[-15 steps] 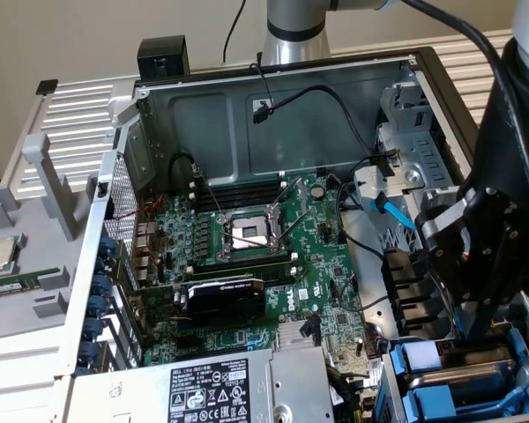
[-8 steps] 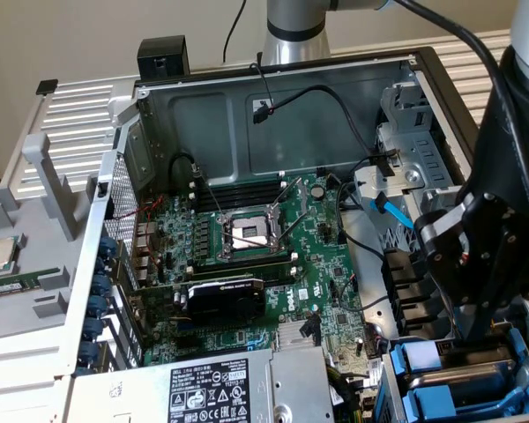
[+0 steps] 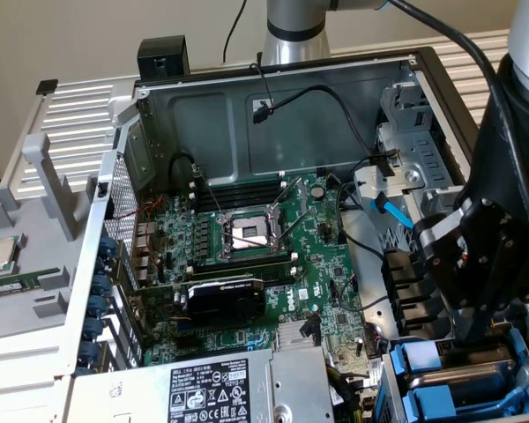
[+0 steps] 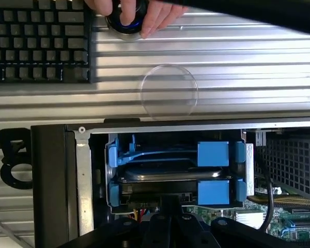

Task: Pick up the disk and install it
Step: 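Insert the second disk wire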

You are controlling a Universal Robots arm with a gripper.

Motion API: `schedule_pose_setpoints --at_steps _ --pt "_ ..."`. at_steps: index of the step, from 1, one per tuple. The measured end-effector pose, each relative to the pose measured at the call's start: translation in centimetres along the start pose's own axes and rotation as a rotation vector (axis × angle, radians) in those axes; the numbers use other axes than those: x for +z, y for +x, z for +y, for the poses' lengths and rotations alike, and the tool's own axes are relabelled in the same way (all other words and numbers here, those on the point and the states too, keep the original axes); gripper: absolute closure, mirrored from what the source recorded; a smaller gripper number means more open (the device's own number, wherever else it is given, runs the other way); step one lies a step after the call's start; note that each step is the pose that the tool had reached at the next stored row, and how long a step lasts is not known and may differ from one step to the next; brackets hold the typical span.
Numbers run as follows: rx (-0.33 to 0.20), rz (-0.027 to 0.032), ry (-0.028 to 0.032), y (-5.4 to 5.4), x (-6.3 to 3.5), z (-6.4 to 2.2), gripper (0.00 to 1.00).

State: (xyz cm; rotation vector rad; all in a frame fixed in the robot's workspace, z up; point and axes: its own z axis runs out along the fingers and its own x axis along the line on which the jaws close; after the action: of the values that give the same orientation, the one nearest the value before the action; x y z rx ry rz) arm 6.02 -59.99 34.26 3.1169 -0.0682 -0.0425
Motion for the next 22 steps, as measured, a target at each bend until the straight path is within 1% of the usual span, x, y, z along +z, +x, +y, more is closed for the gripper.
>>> schedule_pose_setpoints --at_steps 9,15,16,18,20,22 --pt "0.0 0.0 0.0003 0.0 0.23 -0.01 0.89" --pt "-0.001 0.0001 0.001 0.0 0.14 -0.01 0.89" --pt "-0.001 0.0002 0.0018 0.0 -0.02 0.0 0.89" --pt "-0.001 0.0 0.0005 0.0 -0.87 0.02 0.89" --pt "-0.001 0.0 0.0007 -0.1 -1.74 0.04 0.89" --pt "-0.001 0.0001 0.0004 0.1 -2.07 0.04 0.89"
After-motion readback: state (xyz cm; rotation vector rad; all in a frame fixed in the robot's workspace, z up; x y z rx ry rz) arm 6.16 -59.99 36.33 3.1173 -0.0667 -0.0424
